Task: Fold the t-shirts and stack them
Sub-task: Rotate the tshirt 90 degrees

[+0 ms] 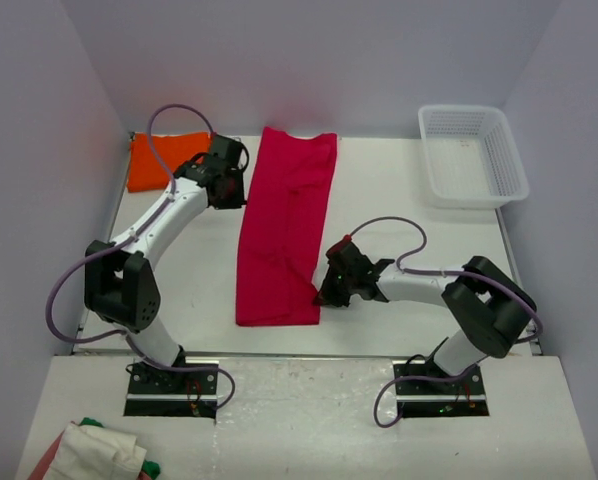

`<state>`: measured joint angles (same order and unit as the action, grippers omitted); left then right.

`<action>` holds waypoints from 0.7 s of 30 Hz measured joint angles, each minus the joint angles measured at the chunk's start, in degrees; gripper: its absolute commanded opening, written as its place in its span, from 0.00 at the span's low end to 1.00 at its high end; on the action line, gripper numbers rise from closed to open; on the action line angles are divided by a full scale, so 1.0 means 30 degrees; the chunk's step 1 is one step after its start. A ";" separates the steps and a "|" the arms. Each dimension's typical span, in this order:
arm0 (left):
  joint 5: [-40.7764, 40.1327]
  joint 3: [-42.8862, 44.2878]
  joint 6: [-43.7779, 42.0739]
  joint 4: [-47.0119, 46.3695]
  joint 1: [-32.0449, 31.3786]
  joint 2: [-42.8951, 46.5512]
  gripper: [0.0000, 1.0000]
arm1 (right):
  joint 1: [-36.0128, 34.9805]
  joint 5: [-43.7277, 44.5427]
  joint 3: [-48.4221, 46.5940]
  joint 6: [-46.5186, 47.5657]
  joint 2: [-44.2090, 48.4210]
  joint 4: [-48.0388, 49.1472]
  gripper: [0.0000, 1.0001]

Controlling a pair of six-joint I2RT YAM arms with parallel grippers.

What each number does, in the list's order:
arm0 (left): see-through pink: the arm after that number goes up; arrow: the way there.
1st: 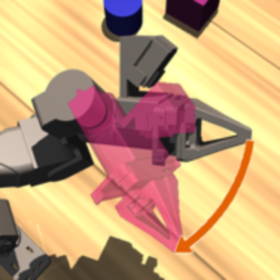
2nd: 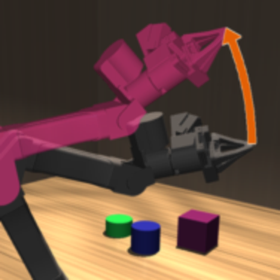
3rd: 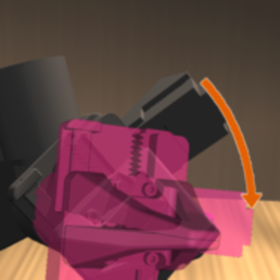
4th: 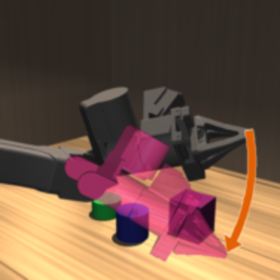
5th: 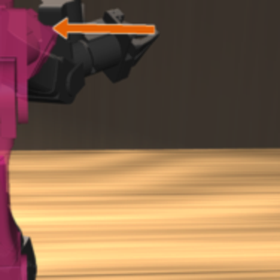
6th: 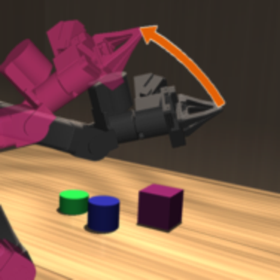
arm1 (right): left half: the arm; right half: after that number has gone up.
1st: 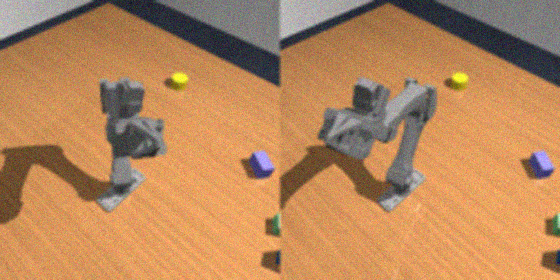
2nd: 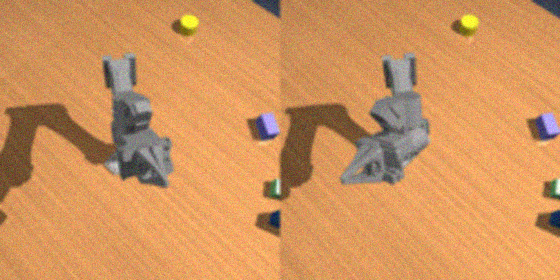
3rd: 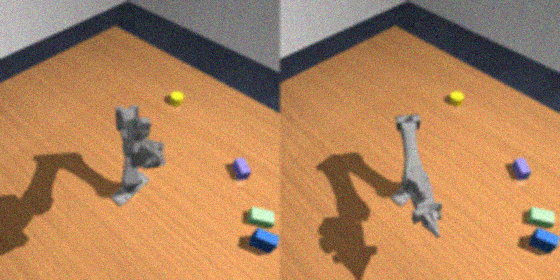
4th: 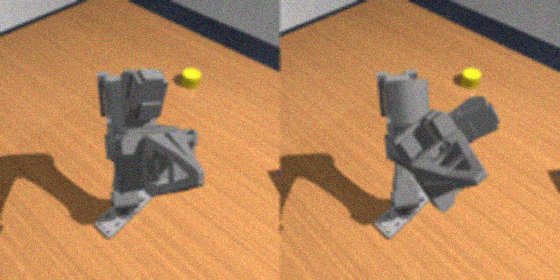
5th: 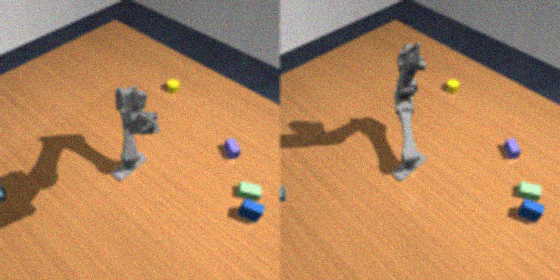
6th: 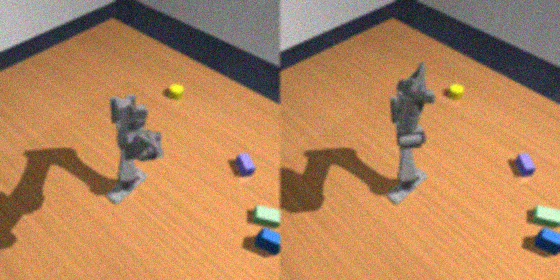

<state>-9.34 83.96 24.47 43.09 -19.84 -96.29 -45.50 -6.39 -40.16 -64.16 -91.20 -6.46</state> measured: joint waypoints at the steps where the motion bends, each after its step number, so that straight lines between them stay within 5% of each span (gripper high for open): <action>1: -0.0066 -0.0015 0.0000 0.0000 -0.0248 -0.0022 0.00 | -0.0066 0.0109 0.0350 -0.0240 0.0335 0.0080 0.00; 7: 0.0525 0.0015 -0.0022 -0.0168 -0.0845 -0.0845 0.00 | -0.0889 0.1042 0.2055 -0.1756 0.2069 0.0240 0.00; 21: 0.6885 0.4124 -0.0517 -0.3198 -0.1457 -0.8196 0.00 | -0.2127 0.1625 0.2973 -0.3075 0.3293 -0.0182 0.00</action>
<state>11.31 96.33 22.92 33.50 -24.21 -120.88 -51.88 -1.52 -31.24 -73.38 -81.32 -7.01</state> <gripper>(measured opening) 0.002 0.003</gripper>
